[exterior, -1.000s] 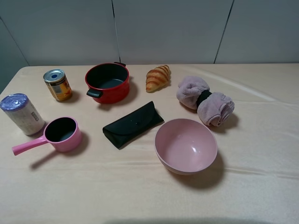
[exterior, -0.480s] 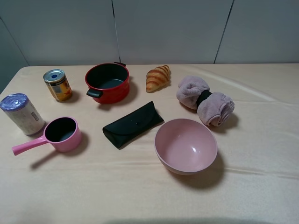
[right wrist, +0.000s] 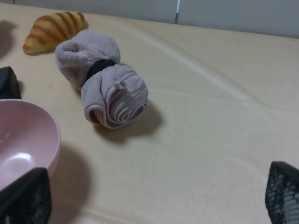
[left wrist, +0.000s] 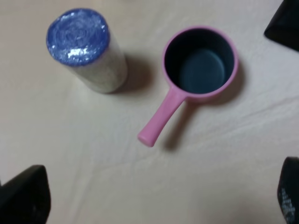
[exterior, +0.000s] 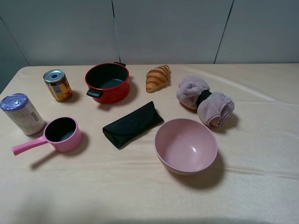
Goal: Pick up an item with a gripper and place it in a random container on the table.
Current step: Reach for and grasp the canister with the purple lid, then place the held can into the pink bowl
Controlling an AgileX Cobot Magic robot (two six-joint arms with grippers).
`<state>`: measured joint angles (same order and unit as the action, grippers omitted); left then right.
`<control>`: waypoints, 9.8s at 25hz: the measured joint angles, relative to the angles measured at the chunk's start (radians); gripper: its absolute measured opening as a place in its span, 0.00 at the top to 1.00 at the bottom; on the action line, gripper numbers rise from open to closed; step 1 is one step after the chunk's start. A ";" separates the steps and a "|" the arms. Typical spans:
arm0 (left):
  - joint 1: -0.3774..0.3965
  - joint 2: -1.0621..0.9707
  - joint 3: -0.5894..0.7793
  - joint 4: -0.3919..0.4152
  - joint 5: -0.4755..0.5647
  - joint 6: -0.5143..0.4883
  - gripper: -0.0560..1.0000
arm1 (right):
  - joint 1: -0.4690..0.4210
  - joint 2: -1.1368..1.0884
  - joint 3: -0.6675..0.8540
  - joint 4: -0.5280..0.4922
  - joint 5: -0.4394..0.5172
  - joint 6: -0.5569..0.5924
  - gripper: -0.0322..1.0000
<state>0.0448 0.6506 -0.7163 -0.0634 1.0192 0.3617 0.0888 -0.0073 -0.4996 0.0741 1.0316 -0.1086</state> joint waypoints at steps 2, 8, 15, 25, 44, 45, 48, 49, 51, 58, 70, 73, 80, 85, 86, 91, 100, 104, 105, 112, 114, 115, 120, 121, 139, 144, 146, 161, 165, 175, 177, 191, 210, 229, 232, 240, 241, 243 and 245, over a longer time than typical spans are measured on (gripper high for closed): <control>0.000 0.048 -0.011 0.007 -0.017 0.000 0.01 | 0.000 0.000 0.000 0.000 0.000 0.000 0.30; 0.000 0.189 -0.056 0.013 -0.077 0.000 0.01 | 0.000 0.000 0.000 0.000 0.000 0.000 0.30; 0.000 0.383 -0.068 0.043 -0.166 0.000 0.01 | 0.000 0.000 0.000 0.001 0.000 0.000 0.30; 0.000 0.590 -0.159 0.063 -0.194 0.000 0.04 | 0.000 0.000 0.000 0.001 0.000 0.000 0.30; 0.000 0.881 -0.217 0.109 -0.391 0.002 0.05 | 0.000 0.000 0.000 0.001 0.000 0.000 0.30; 0.000 0.897 -0.217 0.109 -0.395 0.002 0.05 | 0.000 0.000 0.000 0.001 0.000 0.000 0.30; 0.000 0.932 -0.218 0.109 -0.413 0.002 0.05 | 0.000 0.000 0.000 0.001 0.000 0.000 0.30; 0.000 0.941 -0.221 0.109 -0.416 0.002 0.05 | 0.000 0.000 0.000 0.001 0.000 0.000 0.30; 0.000 0.954 -0.222 0.109 -0.426 0.002 0.05 | 0.000 0.000 0.000 0.001 0.000 0.000 0.30; 0.000 1.014 -0.222 0.109 -0.453 0.002 0.05 | 0.000 0.000 0.000 0.001 0.000 0.000 0.30; 0.000 1.115 -0.222 0.109 -0.480 0.002 0.05 | 0.000 0.000 0.000 0.001 0.000 0.000 0.30; 0.000 1.135 -0.222 0.110 -0.484 0.003 0.05 | 0.000 0.000 0.000 0.001 0.000 0.000 0.30; 0.000 1.166 -0.222 0.112 -0.489 0.003 0.05 | 0.000 0.000 0.000 0.001 0.000 0.000 0.30; 0.000 1.166 -0.222 0.112 -0.491 0.003 0.05 | 0.000 0.000 0.000 0.001 0.000 0.000 0.30; 0.000 1.166 -0.222 0.112 -0.491 0.003 0.05 | 0.000 0.000 0.000 0.001 0.000 0.000 0.30; 0.000 1.166 -0.222 0.113 -0.494 0.003 0.09 | 0.000 0.000 0.000 0.001 0.000 0.000 0.30; 0.000 1.166 -0.222 0.119 -0.500 0.003 0.29 | 0.000 0.000 0.000 0.001 0.000 0.000 0.30; 0.000 1.166 -0.222 0.120 -0.501 0.003 0.33 | 0.000 0.000 0.000 0.001 0.000 0.000 0.30; 0.000 1.166 -0.222 0.120 -0.501 0.001 0.33 | 0.000 0.000 0.000 0.001 0.000 0.000 0.30; 0.000 1.166 -0.222 0.120 -0.500 -0.024 0.33 | 0.000 0.000 0.000 0.001 0.000 0.000 0.30; 0.000 1.166 -0.222 0.120 -0.499 -0.024 0.33 | 0.000 0.000 0.000 0.001 0.000 0.000 0.30; 0.000 1.166 -0.223 0.120 -0.495 -0.024 0.33 | 0.000 0.000 0.000 0.001 0.000 0.000 0.30; 0.000 1.166 -0.253 0.116 -0.433 -0.026 0.33 | 0.000 0.000 0.000 0.001 0.000 0.000 0.30; 0.000 1.166 -0.262 0.116 -0.422 -0.026 0.33 | 0.000 0.000 0.000 0.001 0.000 0.000 0.30; 0.000 1.167 -0.542 0.115 -0.030 -0.149 0.33 | 0.000 0.000 0.000 0.001 0.000 0.000 0.30; 0.000 1.167 -0.615 0.115 0.079 -0.150 0.33 | 0.000 0.000 0.000 0.001 0.000 0.000 0.30; -0.004 1.167 -0.646 0.116 0.115 -0.150 0.33 | 0.000 0.000 0.000 0.001 0.000 0.000 0.30; -0.212 1.168 -0.823 0.108 0.153 -0.152 0.33 | 0.000 0.000 0.000 0.001 0.000 0.000 0.30; -0.279 1.168 -0.863 0.046 0.154 -0.155 0.33 | 0.000 0.000 0.000 0.001 0.000 0.000 0.30; -0.464 1.168 -0.904 0.000 0.154 -0.155 0.33 | 0.000 0.000 0.000 0.001 0.000 0.000 0.30; -0.506 1.168 -0.907 -0.002 0.154 -0.155 0.33 | 0.000 0.000 0.000 0.001 0.000 0.000 0.30; -0.784 1.168 -0.908 -0.008 0.054 -0.155 0.33 | 0.000 0.000 0.000 0.001 0.000 0.000 0.30; -0.998 1.373 -1.103 -0.008 0.069 -0.101 0.33 | 0.000 0.000 0.000 0.001 0.000 0.000 0.30; -1.048 1.636 -1.312 0.036 0.153 -0.055 0.33 | 0.000 0.000 0.000 0.001 0.000 0.000 0.30; -1.052 1.656 -1.315 0.035 0.153 -0.054 0.33 | 0.000 0.000 0.000 0.001 0.000 0.000 0.30; -1.052 1.709 -1.315 0.037 0.143 -0.054 0.33 | 0.000 0.000 0.000 0.001 0.000 0.000 0.30; -1.052 1.717 -1.315 0.037 0.138 -0.054 0.33 | 0.000 0.000 0.000 0.001 0.000 0.000 0.30; -1.052 1.731 -1.315 0.035 0.127 -0.053 0.33 | 0.000 0.000 0.000 0.001 0.000 0.000 0.30; -1.052 1.738 -1.315 0.034 0.113 -0.053 0.33 | 0.000 0.000 0.000 0.001 0.000 0.000 0.30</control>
<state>-1.0067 2.3890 -2.0308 -0.0297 1.1320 0.3088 0.0888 -0.0073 -0.4996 0.0749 1.0316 -0.1086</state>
